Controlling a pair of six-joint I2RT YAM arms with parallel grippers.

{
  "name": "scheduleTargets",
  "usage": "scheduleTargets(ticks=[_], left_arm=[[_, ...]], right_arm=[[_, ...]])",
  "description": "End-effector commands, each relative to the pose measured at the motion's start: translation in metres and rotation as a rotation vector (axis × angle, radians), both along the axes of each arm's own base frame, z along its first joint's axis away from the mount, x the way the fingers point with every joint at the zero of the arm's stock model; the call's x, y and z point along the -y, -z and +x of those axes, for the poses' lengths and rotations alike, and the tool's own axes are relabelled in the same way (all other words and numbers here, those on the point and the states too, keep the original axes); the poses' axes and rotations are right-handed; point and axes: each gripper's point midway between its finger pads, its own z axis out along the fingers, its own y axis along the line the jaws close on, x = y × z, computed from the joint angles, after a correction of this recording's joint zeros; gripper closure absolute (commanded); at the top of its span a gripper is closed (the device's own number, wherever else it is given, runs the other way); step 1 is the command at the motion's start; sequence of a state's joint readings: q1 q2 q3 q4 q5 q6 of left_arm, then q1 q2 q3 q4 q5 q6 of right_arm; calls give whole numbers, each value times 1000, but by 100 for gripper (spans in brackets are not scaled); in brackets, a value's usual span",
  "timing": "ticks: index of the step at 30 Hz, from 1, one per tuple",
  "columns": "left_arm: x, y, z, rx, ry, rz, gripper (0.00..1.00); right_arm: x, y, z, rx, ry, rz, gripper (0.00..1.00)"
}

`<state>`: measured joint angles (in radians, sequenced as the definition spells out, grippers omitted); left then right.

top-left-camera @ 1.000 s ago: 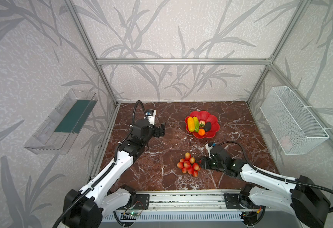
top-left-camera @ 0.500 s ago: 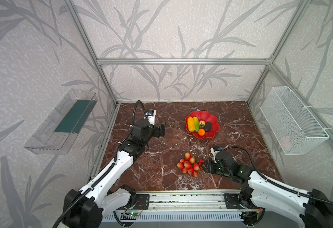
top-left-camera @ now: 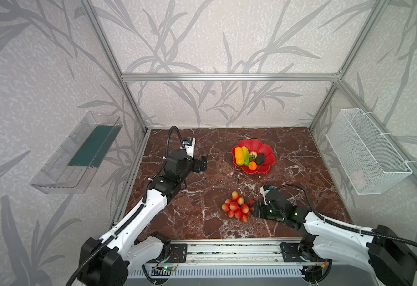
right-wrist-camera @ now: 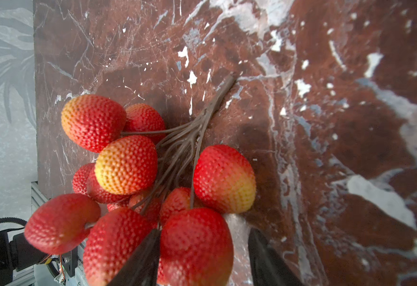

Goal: Place and organize the fake fruits in the fruit bowl
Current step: 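Carry the lychee bunch over the red bowl and release it with the right gripper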

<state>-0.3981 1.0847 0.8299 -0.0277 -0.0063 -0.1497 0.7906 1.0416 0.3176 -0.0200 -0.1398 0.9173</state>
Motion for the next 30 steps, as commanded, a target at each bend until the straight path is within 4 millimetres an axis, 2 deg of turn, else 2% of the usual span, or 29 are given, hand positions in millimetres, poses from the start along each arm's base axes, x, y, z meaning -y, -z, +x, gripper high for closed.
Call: scheduleTargets(ticks=[1, 5, 11, 15, 18, 21, 26, 30], left_arm=[[-1, -15, 2, 41, -2, -17, 4], [-1, -16, 1, 43, -3, -18, 4], [-1, -17, 1, 46, -3, -17, 4], [-2, -18, 1, 48, -6, -15, 4], [-2, -17, 1, 46, -7, -13, 4], [-2, -17, 1, 47, -6, -16, 4], [-2, -19, 0, 51, -3, -19, 4], [-3, -20, 0, 56, -8, -18, 4]], right_arm=[[-9, -7, 6, 31, -5, 33, 47], [-10, -4, 10, 45, -14, 10, 55], [-16, -5, 15, 67, -44, -5, 74], [-20, -15, 19, 88, -62, -6, 82], [-23, -35, 23, 129, -72, 4, 86], [-26, -67, 31, 201, -81, 17, 88], [-32, -118, 55, 363, -70, 13, 89], [-47, -153, 74, 453, -114, -2, 89]])
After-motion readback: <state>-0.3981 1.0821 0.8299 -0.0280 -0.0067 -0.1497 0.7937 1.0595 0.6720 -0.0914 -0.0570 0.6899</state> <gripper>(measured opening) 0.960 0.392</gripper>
